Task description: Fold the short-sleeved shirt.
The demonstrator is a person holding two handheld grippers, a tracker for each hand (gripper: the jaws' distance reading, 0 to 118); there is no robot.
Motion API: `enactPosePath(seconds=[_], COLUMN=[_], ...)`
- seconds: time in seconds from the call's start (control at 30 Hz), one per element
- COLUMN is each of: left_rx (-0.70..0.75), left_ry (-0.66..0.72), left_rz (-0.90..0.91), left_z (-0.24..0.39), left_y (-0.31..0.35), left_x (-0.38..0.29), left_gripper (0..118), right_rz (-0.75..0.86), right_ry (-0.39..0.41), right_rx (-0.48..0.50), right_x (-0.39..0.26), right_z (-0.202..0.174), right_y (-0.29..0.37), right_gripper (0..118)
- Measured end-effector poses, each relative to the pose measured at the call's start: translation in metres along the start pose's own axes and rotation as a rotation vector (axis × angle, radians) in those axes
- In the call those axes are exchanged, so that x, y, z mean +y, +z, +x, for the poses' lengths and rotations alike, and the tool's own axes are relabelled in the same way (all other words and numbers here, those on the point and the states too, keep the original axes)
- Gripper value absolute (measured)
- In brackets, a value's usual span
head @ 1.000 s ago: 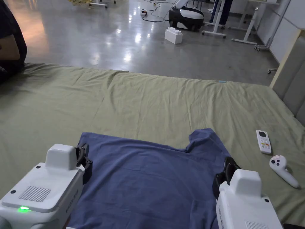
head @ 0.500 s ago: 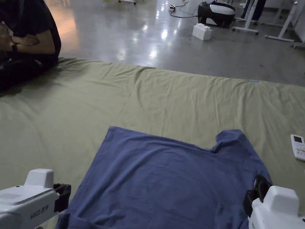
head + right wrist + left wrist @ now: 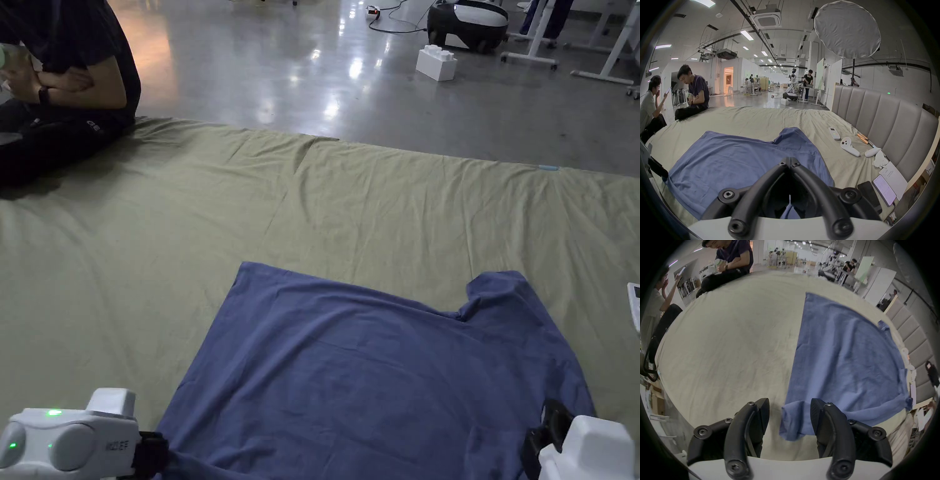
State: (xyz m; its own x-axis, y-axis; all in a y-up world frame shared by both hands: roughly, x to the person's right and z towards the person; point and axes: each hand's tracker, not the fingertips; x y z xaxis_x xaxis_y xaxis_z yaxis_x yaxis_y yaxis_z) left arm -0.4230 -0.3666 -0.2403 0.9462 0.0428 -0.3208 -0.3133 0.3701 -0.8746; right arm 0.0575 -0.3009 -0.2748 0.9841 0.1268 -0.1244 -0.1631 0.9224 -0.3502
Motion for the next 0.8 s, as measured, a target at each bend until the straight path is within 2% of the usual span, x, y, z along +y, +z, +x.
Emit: enactPosePath(seconds=[0.13, 0.2, 0.27, 0.33, 0.5, 0.67, 0.7, 0.77, 0.8], left_rx=[0.017, 0.028, 0.032, 0.016, 0.012, -0.013, -0.024, -0.032, -0.033], left_ry=[-0.028, -0.065, -0.089, -0.089, -0.101, -0.082, -0.076, -0.063, -0.064], left_rz=[0.029, 0.048, 0.056, 0.056, 0.057, 0.102, 0.104, 0.115, 0.117], left_z=[0.009, 0.014, 0.022, 0.028, 0.025, 0.02, 0.019, 0.017, 0.02], left_y=[0.0, 0.0, 0.002, 0.002, 0.01, 0.037, 0.042, 0.048, 0.05], left_x=[-0.007, -0.012, -0.015, -0.016, -0.018, -0.016, -0.016, -0.017, -0.015], left_gripper=[54, 49, 36, 10, 6, 6, 6, 6, 6], right_rz=[-0.023, -0.032, -0.043, -0.057, -0.102, -0.332, -0.391, -0.483, -0.491], right_ry=[0.007, 0.004, 0.001, -0.01, -0.042, -0.039, -0.05, -0.056, -0.053], right_rx=[-0.008, -0.017, -0.022, -0.036, -0.076, -0.065, -0.065, -0.068, -0.073], right_x=[-0.008, -0.012, -0.014, -0.017, -0.019, -0.027, -0.031, -0.041, -0.048], right_z=[0.006, 0.01, 0.014, 0.02, 0.044, 0.073, 0.078, 0.085, 0.086], right_y=[0.003, 0.004, 0.007, 0.009, 0.018, 0.014, 0.011, 0.007, 0.006], right_gripper=[1, 1, 1, 1, 1, 2, 8, 38, 49])
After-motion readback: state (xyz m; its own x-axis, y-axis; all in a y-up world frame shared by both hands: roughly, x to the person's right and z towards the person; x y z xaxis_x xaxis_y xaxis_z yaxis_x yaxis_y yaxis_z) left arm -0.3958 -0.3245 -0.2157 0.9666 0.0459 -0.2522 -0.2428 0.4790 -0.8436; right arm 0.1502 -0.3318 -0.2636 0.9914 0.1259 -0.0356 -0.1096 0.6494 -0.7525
